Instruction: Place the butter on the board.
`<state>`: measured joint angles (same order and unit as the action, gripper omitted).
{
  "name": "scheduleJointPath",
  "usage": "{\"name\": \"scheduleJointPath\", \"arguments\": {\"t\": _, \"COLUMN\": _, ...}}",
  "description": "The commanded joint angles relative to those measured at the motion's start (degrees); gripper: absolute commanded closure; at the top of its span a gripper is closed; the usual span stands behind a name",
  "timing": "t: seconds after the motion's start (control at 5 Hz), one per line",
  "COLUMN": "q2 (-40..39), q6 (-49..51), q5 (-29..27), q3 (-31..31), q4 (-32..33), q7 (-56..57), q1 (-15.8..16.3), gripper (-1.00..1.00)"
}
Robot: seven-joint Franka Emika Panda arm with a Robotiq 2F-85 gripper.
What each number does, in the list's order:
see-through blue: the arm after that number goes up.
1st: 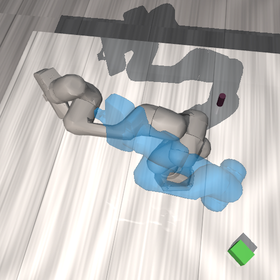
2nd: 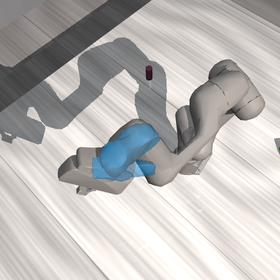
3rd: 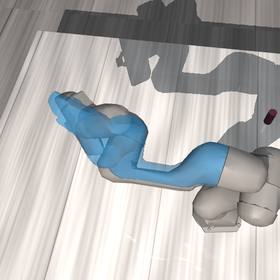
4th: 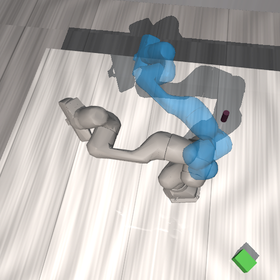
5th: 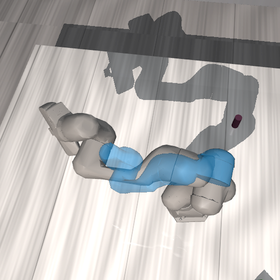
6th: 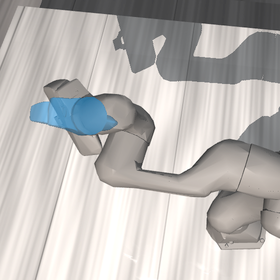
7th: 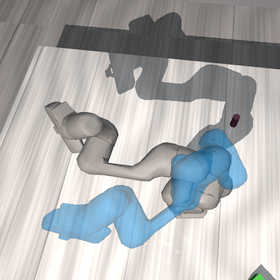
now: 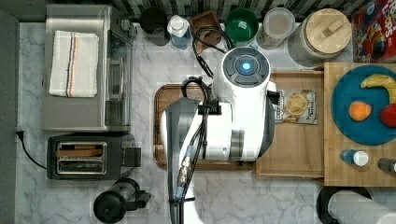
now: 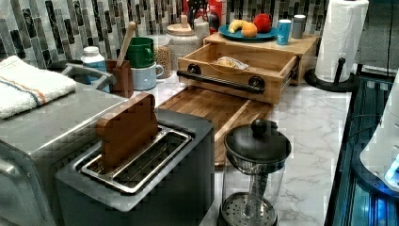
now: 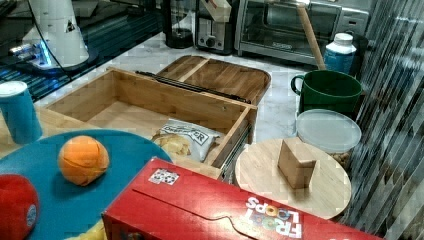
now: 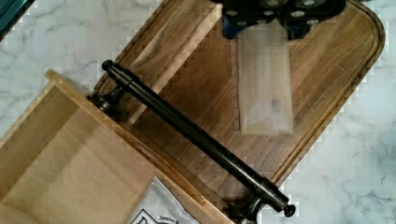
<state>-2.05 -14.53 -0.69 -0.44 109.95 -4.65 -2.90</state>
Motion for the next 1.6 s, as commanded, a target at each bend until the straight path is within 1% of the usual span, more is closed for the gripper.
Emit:
{"name": "scheduleJointPath", "arguments": {"t": 0.2, "q2": 3.4, "q6": -5.0, "q5": 0.2, "q3": -1.2, "q4": 5.8, "q7": -2.5, "q1": 0.2, "gripper": 1.0}}
{"name": "scheduleJointPath", "arguments": {"t": 0.4, "q2": 6.9, "q6": -7.3, "q5": -0.5, "q3": -2.5, "q4": 9.8, "q7": -8.7, "q1": 1.6, "gripper": 1.0}}
{"name": "scheduleJointPath", "arguments": {"t": 0.6, "q2": 10.3, "q6": -10.6, "q5": 0.6, "q3": -3.6, "q4": 14.5, "q7": -17.7, "q1": 4.8, "gripper": 1.0}}
{"name": "scheduleJointPath", "arguments": {"t": 0.8, "q2": 12.1, "q6": -13.5, "q5": 2.4, "q3": -6.1, "q4": 17.5, "q7": -26.6, "q1": 6.4, "gripper": 1.0}}
{"name": "scheduleJointPath", "arguments": {"t": 1.0, "q2": 12.5, "q6": -15.8, "q5": 3.7, "q3": -8.8, "q4": 19.5, "q7": -34.4, "q1": 6.8, "gripper": 1.0}}
{"name": "scheduleJointPath", "arguments": {"t": 1.2, "q2": 11.7, "q6": -19.1, "q5": 3.2, "q3": -11.7, "q4": 21.8, "q7": -41.7, "q1": 5.6, "gripper": 1.0}}
{"name": "scheduleJointPath", "arguments": {"t": 1.4, "q2": 10.6, "q6": -21.2, "q5": -0.3, "q3": -13.5, "q4": 23.0, "q7": -45.4, "q1": 3.8, "gripper": 1.0}}
{"name": "scheduleJointPath", "arguments": {"t": 1.6, "q2": 10.8, "q6": -25.5, "q5": -1.9, "q3": -14.6, "q4": 26.3, "q7": -50.3, "q1": 3.9, "gripper": 1.0}}
